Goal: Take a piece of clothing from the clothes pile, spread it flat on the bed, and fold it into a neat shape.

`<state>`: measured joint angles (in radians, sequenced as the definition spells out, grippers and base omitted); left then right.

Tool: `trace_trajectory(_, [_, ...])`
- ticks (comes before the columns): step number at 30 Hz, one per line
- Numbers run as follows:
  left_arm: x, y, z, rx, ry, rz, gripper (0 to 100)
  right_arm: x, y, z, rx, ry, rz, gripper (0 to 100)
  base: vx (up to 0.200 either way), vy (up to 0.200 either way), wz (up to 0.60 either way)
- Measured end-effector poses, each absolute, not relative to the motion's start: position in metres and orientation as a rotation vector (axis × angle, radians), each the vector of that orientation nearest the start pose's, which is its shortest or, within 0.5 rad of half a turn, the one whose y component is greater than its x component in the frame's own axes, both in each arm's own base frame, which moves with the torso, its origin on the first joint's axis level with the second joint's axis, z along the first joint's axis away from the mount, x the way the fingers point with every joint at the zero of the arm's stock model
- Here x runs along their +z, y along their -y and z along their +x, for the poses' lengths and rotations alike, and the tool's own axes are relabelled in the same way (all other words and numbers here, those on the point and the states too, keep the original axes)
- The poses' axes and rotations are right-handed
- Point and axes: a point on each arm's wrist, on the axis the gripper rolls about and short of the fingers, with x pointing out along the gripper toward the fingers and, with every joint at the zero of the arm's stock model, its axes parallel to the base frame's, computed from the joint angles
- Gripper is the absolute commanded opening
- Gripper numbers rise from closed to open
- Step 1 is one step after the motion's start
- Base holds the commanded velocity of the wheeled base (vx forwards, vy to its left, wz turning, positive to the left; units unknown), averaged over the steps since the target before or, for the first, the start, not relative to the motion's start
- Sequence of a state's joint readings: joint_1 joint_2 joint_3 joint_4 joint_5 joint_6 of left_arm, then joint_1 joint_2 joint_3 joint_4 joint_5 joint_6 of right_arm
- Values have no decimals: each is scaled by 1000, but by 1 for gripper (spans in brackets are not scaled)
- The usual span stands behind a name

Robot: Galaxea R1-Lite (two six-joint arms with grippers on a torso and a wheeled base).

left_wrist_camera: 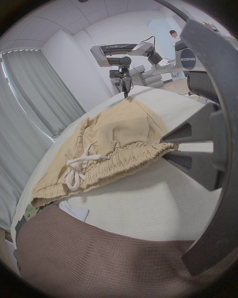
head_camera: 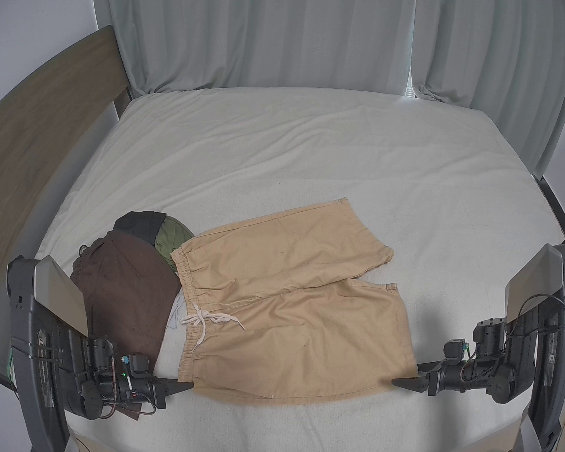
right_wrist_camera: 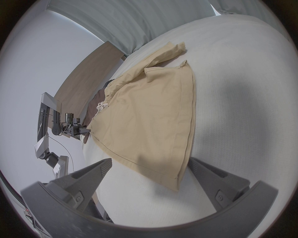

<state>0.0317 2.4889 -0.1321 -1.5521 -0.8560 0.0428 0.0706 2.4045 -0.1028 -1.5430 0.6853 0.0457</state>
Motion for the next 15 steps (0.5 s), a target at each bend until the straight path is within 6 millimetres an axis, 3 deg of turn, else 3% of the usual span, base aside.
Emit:
trace_trajectory(1, [-63, 10, 234, -793, -729, -316, 0, -46, -31, 231, 704, -760, 277, 100, 0, 0, 0])
trace_trajectory(2, [-63, 10, 234, -793, -729, -317, 0, -47, -31, 231, 704, -761, 277, 0, 0, 0, 0])
trace_trajectory(15, [-63, 9, 234, -797, -729, -322, 0, -49, -30, 231, 693, -765, 278, 0, 0, 0, 0])
